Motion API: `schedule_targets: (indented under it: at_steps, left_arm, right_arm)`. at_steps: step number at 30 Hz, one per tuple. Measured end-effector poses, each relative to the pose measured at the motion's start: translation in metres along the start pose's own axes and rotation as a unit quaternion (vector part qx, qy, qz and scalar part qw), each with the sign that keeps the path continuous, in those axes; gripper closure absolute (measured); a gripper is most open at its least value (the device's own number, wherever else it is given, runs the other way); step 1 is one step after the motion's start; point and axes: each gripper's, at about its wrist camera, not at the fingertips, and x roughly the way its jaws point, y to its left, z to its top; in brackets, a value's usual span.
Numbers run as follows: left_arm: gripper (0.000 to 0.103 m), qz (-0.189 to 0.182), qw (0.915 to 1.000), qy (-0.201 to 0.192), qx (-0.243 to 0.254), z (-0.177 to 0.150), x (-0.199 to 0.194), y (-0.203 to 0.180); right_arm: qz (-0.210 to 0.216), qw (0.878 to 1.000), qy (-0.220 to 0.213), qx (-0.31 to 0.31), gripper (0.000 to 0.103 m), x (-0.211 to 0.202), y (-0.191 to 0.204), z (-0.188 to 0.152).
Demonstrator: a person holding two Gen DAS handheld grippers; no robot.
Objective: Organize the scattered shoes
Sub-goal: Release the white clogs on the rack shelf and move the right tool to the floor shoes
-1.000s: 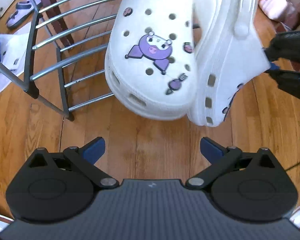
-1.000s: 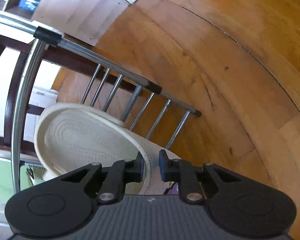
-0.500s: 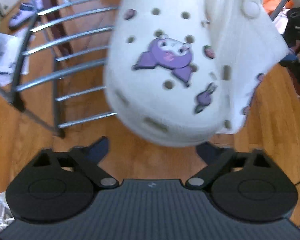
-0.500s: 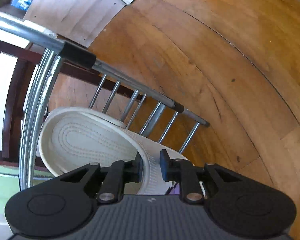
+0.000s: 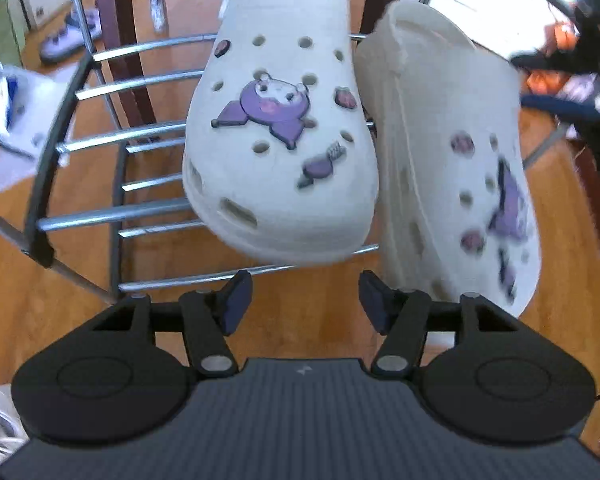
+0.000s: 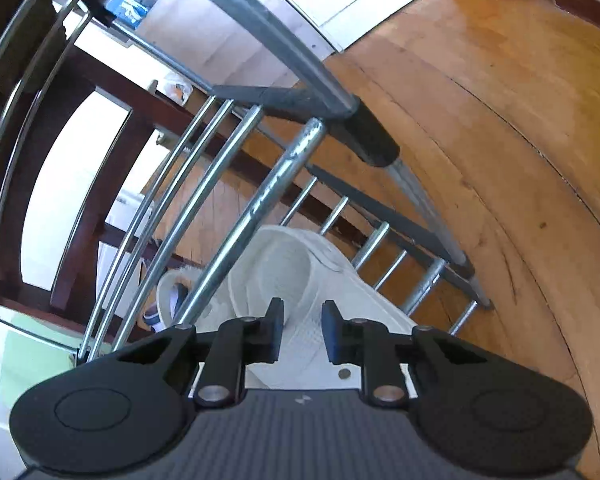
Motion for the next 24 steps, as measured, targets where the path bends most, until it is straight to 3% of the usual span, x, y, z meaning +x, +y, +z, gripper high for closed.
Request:
schedule_targets:
  at_steps: [3,7,12,14,15,16,18,20,24]
  left_arm:
    - [0.027,-0.006,1.0,0.001,0.001,-0.012,-0.011,-0.007]
    - [0.018,-0.037,0.9986,0.019,0.031,-0.028,-0.03,-0.011]
    - [0.015,-0.067,0.9948,0.033,0.069,-0.047,-0.031,-0.043]
    - [0.021,-0.059,0.9961,0.023,0.062,-0.044,-0.012,-0.054]
    - [0.038,-0.053,0.9969,0.018,0.055,-0.041,-0.005,-0.055]
    - [0.043,-0.05,0.9975,0.019,0.047,-0.037,0.004,-0.054]
    - [0.05,-0.075,0.9961,0.042,0.018,-0.033,0.015,-0.048]
    - [0.051,-0.108,0.9927,0.051,-0.014,-0.028,0.019,-0.043]
    - [0.056,-0.082,0.9965,-0.002,-0.016,-0.015,0.013,-0.042]
  right_arm:
    - [0.009,1.0,-0.004,-0.029,0.082,0.0,0.0,-0.002]
    - [0.023,0.999,0.0,-0.024,0.081,0.001,-0.007,0.001]
    - [0.023,0.999,0.001,-0.047,0.079,0.002,-0.004,0.001]
    - [0.025,0.999,0.002,-0.044,0.077,0.002,-0.007,0.001]
    - [0.027,0.999,0.003,-0.037,0.076,0.0,-0.011,0.001]
    - [0.029,0.999,0.004,-0.034,0.076,0.0,-0.012,0.001]
    - [0.04,0.999,0.003,-0.02,0.075,-0.012,-0.023,0.0]
    - [0.048,0.999,-0.003,-0.014,0.064,-0.024,-0.032,-0.002]
    - [0.077,0.997,-0.022,0.009,0.055,-0.064,-0.067,-0.013]
